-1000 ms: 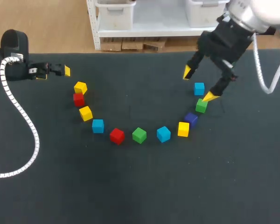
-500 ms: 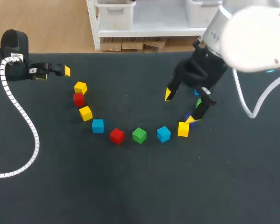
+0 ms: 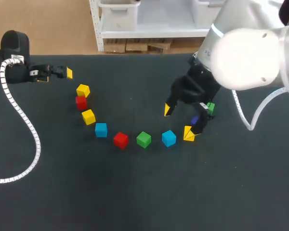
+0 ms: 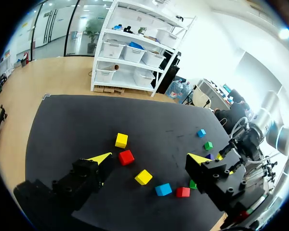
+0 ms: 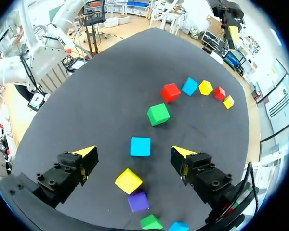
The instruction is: Place the blue cubes, place green cubes on the blue cubes, place the yellow cubes on the green cubes, then place the red cubes on the yellow cubes, and place purple cube on the red cubes.
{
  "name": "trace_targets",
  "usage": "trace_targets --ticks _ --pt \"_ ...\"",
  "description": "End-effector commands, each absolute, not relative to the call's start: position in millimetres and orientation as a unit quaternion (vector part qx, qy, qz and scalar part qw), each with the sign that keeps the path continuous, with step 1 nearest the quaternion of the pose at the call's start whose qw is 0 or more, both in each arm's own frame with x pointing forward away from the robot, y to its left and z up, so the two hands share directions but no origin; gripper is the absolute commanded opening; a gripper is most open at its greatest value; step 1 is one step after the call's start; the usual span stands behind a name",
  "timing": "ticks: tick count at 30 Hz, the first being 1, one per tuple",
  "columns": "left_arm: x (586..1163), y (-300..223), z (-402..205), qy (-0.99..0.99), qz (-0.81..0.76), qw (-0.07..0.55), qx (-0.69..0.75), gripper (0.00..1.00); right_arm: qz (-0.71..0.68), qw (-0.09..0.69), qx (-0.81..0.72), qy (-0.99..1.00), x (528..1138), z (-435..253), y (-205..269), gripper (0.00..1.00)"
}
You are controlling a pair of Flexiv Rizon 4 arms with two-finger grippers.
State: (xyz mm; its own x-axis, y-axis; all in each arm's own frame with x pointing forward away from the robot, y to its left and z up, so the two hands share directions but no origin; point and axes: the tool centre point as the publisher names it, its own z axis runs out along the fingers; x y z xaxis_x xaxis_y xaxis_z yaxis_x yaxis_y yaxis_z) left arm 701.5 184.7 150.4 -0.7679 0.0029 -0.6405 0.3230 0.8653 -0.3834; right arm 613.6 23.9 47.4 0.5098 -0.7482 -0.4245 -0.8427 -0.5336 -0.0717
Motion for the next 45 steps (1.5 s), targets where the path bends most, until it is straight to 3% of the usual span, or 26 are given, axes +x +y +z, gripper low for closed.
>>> trace_targets --ticks 1,19,22,25,28,42,43,44,45 --pt "701 185 150 0.908 -0.243 0.329 0.090 1.00 0.185 0.127 -0.859 0.460 623 36 33 1.00" --pt "701 185 150 0.908 -0.243 0.329 0.090 1.00 0.198 0.137 -0.846 0.476 621 13 38 1.00" --pt "701 185 150 0.908 -0.243 0.329 0.090 1.00 0.200 0.136 -0.844 0.479 620 9 38 0.66" --pt "701 185 150 0.908 -0.243 0.329 0.090 1.00 0.201 0.135 -0.843 0.480 619 6 38 0.68" --pt "701 185 150 0.908 -0.243 0.329 0.090 1.00 0.203 0.135 -0.842 0.481 618 3 38 0.49" --pt "701 185 150 0.908 -0.243 0.329 0.090 1.00 0.214 0.131 -0.839 0.482 620 -8 44 0.39" --pt "701 185 150 0.908 -0.243 0.329 0.090 1.00 0.214 0.131 -0.839 0.483 620 -8 44 0.31" --pt "701 185 150 0.908 -0.243 0.329 0.090 1.00 0.215 0.130 -0.838 0.485 620 -9 44 0.12" --pt "701 185 150 0.908 -0.243 0.329 0.090 1.00 0.215 0.130 -0.837 0.486 620 -9 44 0.00"
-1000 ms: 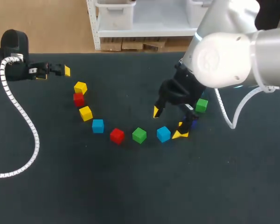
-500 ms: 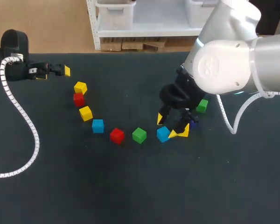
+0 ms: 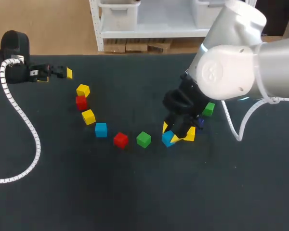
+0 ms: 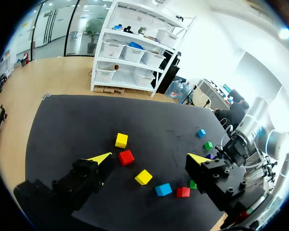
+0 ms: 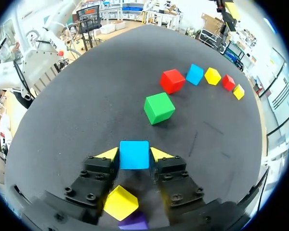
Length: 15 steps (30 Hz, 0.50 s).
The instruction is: Place the blue cubes, place green cubes on the blue cubes, place the yellow cubes on the green cubes, then place the red cubes on the yellow cubes, and place purple cube on the red cubes.
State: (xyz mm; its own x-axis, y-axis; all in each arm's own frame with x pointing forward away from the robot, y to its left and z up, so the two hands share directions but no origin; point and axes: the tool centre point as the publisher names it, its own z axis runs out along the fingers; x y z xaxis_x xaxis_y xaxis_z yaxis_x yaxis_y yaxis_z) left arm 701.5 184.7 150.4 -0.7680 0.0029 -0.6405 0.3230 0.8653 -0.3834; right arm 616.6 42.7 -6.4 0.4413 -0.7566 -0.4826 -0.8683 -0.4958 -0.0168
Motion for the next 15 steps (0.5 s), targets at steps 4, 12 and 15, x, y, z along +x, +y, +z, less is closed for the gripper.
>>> trace_targets --ticks 4,12,15 --pt "701 185 150 0.908 -0.243 0.329 0.090 1.00 0.212 0.131 -0.834 0.492 620 -4 44 0.00" --pt "701 185 150 0.908 -0.243 0.329 0.090 1.00 0.212 0.150 -0.793 0.551 627 22 45 0.00" --pt "701 185 150 0.908 -0.243 0.329 0.090 1.00 0.197 0.152 -0.763 0.596 631 30 50 0.00"
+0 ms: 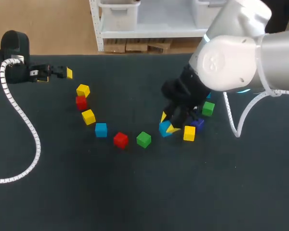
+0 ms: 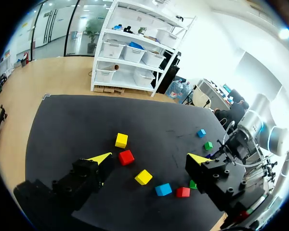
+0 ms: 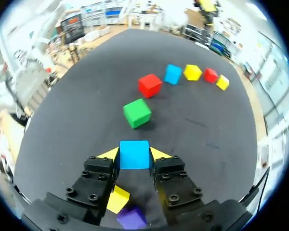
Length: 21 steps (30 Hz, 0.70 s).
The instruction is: Place the blue cubes, place green cubes on the blue cubes, place the yellow cubes on the green cubes, then place the red cubes on the yellow cubes, and place purple cube on the red cubes.
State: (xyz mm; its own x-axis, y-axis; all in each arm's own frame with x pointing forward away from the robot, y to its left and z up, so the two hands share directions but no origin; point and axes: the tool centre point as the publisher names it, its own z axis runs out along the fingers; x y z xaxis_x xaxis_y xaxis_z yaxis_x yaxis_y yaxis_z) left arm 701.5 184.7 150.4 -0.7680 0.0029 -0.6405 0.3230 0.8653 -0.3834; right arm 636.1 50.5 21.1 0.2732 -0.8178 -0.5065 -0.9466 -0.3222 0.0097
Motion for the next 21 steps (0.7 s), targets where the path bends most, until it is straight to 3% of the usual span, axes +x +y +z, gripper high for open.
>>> trace_targets --ticks 1,21 --pt "701 185 150 0.908 -0.243 0.329 0.090 1.00 0.200 0.156 -0.753 0.607 633 31 52 0.00" --pt "701 185 150 0.908 -0.243 0.329 0.090 1.00 0.170 0.169 -0.698 0.675 663 22 85 0.00"
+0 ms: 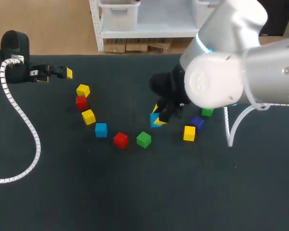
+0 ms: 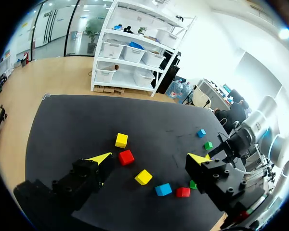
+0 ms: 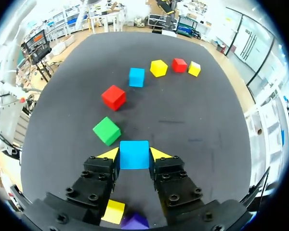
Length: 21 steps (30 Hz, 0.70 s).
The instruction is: Place the blue cubes, place green cubes on the blue cubes, place the yellow cubes on the green cubes, then place the red cubes on the yellow cubes, and place purple cube on the red cubes.
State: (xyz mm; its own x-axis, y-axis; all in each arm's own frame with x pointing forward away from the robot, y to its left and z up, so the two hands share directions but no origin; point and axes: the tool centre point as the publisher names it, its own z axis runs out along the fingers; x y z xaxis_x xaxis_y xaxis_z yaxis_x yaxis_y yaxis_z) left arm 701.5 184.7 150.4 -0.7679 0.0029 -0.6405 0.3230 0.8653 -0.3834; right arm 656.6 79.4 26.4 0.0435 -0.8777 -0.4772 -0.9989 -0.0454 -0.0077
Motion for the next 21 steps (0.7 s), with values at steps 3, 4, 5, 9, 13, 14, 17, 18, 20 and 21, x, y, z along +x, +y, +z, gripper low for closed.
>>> trace_targets --ticks 3,4,5,9,13,14,17,18,20,21 --pt "701 185 150 0.908 -0.243 0.329 0.090 1.00 0.167 0.166 -0.693 0.682 667 20 86 0.00" --pt "701 185 150 0.908 -0.243 0.329 0.090 1.00 0.166 0.165 -0.689 0.686 670 18 87 0.00" --pt "701 185 150 0.908 -0.243 0.329 0.090 1.00 0.166 0.165 -0.688 0.687 671 18 87 0.00" --pt "701 185 150 0.908 -0.243 0.329 0.090 1.00 0.168 0.163 -0.679 0.696 678 14 87 0.00" --pt "701 185 150 0.908 -0.243 0.329 0.090 1.00 0.171 0.162 -0.673 0.701 685 9 88 0.00" --pt "701 185 150 0.908 -0.243 0.329 0.090 1.00 0.172 0.162 -0.673 0.701 686 8 88 0.00" --pt "701 185 150 0.908 -0.243 0.329 0.090 1.00 0.174 0.161 -0.674 0.700 689 6 90 0.00" --pt "701 185 150 0.908 -0.243 0.329 0.090 1.00 0.174 0.161 -0.674 0.700 690 5 91 0.00" --pt "701 185 150 0.908 -0.243 0.329 0.090 1.00 0.174 0.160 -0.676 0.698 693 4 93 0.00" --pt "701 185 150 0.908 -0.243 0.329 0.090 1.00 0.174 0.159 -0.677 0.697 694 3 94 0.00"
